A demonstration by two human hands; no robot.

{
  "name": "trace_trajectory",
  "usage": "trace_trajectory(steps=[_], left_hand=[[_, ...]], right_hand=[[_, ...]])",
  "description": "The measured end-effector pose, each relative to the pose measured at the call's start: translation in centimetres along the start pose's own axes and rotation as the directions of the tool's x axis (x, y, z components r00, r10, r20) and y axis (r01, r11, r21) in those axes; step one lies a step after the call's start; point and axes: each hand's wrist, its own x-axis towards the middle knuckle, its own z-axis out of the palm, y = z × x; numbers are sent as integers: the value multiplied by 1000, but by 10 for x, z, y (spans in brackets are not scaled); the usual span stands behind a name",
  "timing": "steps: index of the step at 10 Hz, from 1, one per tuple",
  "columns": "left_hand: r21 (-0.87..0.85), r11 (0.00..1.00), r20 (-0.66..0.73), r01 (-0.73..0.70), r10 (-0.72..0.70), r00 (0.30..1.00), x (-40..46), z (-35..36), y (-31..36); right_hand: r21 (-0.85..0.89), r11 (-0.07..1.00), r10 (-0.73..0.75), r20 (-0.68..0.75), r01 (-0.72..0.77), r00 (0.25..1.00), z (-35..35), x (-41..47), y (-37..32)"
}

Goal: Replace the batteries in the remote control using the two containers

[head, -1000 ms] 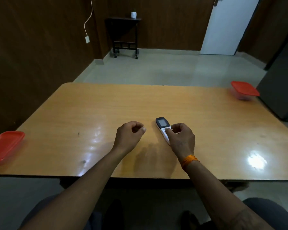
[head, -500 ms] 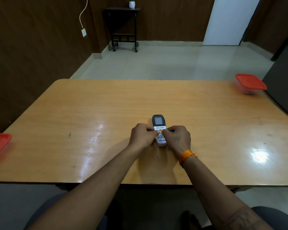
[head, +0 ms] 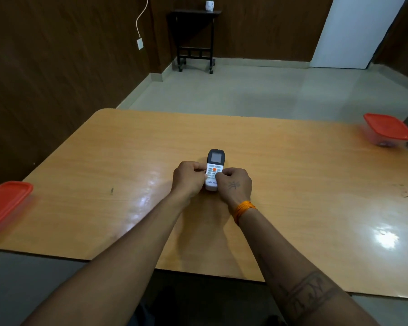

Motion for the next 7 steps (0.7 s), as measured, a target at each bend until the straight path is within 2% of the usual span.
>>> trace_trajectory(steps=[2, 6, 7], left_hand=[[11, 1000, 6, -16, 16, 1000, 5, -7, -8], [2, 998, 18, -62, 62, 998, 1, -13, -10], [3, 994, -3, -112, 112, 994, -1, -18, 0]], right_hand=[[-57, 998, -8, -40, 6, 999, 18, 7, 1], [-57, 998, -18, -74, 14, 997, 22, 2, 2], [-65, 996, -70, -132, 61, 989, 14, -2, 0]])
